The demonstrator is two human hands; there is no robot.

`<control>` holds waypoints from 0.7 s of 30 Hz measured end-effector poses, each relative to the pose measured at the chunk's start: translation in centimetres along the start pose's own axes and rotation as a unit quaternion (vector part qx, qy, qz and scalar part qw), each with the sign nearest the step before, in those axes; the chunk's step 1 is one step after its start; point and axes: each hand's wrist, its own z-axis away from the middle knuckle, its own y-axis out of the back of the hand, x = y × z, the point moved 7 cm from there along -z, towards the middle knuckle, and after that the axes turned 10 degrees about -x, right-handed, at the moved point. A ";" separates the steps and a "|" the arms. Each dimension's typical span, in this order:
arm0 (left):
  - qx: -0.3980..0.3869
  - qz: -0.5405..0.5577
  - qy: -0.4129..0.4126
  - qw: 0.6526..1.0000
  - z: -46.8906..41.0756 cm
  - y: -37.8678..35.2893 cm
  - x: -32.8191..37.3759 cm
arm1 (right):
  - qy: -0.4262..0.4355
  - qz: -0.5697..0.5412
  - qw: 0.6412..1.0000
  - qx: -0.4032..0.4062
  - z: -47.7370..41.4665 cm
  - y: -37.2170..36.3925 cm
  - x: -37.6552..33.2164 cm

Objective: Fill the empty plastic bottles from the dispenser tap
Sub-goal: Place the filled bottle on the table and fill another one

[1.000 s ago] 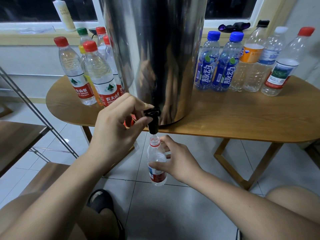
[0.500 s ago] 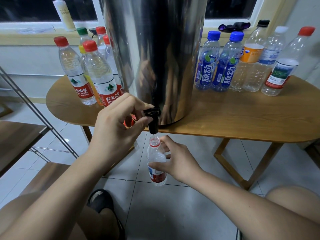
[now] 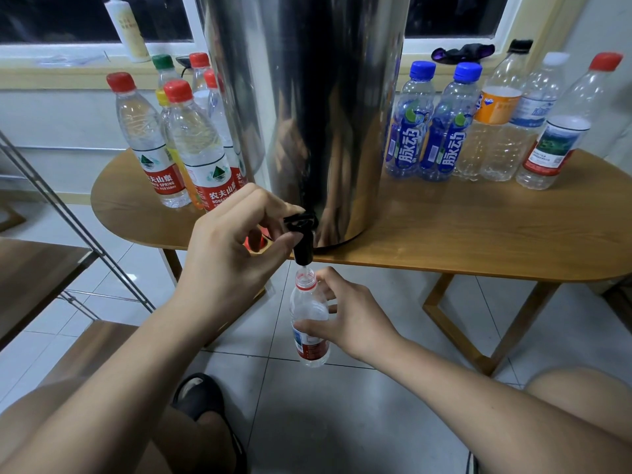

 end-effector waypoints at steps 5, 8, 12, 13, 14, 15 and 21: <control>-0.005 0.015 -0.005 1.000 -0.1 0.0 0.1 | 0.000 -0.005 1.000 -0.002 0.0 0.0 0.0; -0.006 0.022 -0.008 1.000 -0.1 0.0 0.1 | 0.002 -0.006 1.000 -0.001 -0.1 -0.1 0.1; -0.007 0.023 -0.008 1.000 -0.1 0.0 0.1 | 0.001 -0.007 1.000 -0.001 -0.1 -0.2 0.2; -0.008 0.024 -0.007 1.000 -0.1 0.0 0.1 | 0.001 -0.007 1.000 -0.003 -0.2 -0.2 0.2; -0.009 0.023 -0.007 1.000 -0.1 0.0 0.2 | 0.001 -0.006 1.000 -0.004 -0.2 -0.2 0.2; -0.010 0.023 -0.006 1.000 -0.1 0.0 0.2 | 0.001 -0.005 1.000 -0.004 -0.2 -0.2 0.2; -0.013 0.023 -0.005 1.000 -0.1 0.0 0.2 | -0.003 -0.005 1.000 -0.001 -0.2 -0.3 0.3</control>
